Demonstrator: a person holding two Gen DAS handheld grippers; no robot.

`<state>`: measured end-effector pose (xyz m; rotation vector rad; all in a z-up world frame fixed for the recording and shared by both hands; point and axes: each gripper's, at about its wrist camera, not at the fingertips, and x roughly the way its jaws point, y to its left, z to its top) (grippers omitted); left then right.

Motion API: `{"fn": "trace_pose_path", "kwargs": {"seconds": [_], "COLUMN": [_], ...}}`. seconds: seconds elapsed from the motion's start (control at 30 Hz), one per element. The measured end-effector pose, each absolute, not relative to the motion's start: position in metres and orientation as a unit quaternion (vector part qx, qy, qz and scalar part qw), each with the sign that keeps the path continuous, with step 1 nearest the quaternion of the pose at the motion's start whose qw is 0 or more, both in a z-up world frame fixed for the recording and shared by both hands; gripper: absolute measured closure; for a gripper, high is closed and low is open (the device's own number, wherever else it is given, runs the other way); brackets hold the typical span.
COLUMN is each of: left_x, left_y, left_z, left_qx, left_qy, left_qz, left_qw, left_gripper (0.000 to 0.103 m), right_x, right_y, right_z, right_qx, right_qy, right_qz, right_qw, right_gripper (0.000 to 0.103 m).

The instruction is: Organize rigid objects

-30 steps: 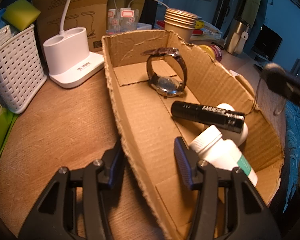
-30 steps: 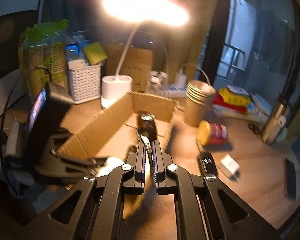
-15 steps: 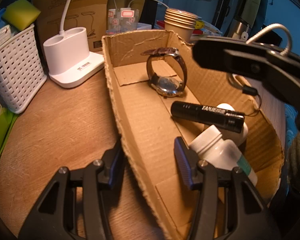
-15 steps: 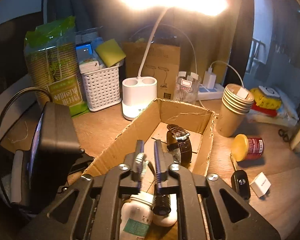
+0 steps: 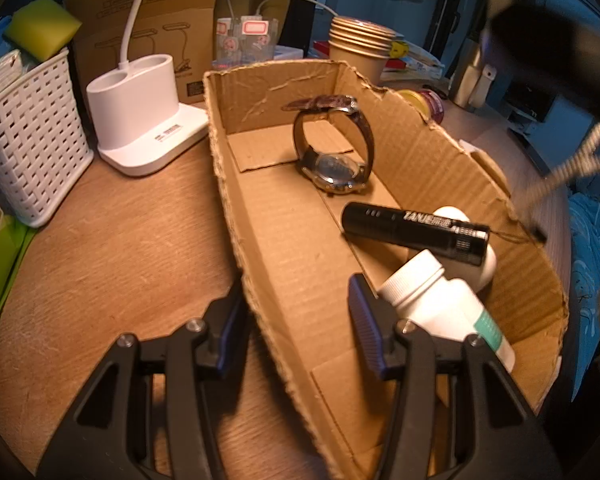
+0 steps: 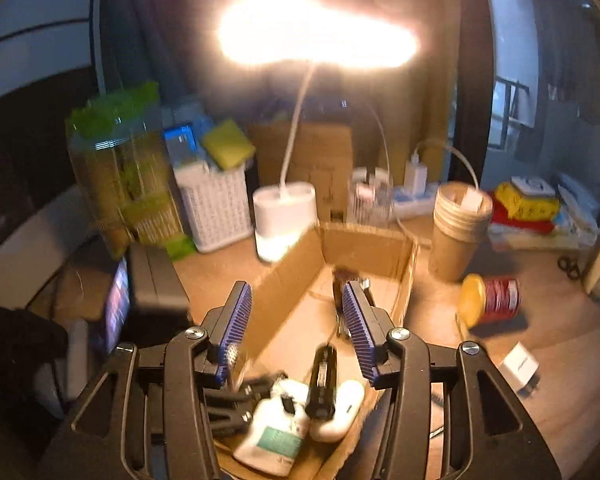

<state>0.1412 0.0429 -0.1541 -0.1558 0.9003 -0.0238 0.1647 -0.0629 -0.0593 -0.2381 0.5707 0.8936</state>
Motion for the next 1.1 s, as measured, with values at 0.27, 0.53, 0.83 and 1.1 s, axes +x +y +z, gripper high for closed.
{"fn": "trace_pose_path", "kwargs": {"seconds": [0.27, 0.53, 0.83, 1.1], "left_x": [0.141, 0.141, 0.141, 0.141], "left_y": [0.043, 0.043, 0.043, 0.043], "left_z": [-0.154, -0.154, -0.154, -0.154], "left_qx": [-0.075, -0.076, -0.076, -0.076], "left_qy": [0.435, 0.435, 0.435, 0.435], "left_qz": [-0.012, -0.011, -0.011, -0.011], "left_qw": [0.897, 0.897, 0.897, 0.897], "left_gripper": [0.052, 0.052, 0.052, 0.052], "right_x": [0.177, 0.184, 0.213, 0.23], "right_y": [-0.054, -0.083, -0.143, -0.17], "right_z": [-0.032, -0.046, -0.064, -0.084], "right_qx": [-0.111, -0.124, -0.084, -0.074], "right_qy": [0.249, 0.244, 0.273, 0.296], "right_qz": [0.405, 0.334, 0.263, 0.216], "right_qw": [0.873, 0.902, 0.922, 0.927], "right_gripper": [0.05, 0.05, 0.05, 0.049]}}
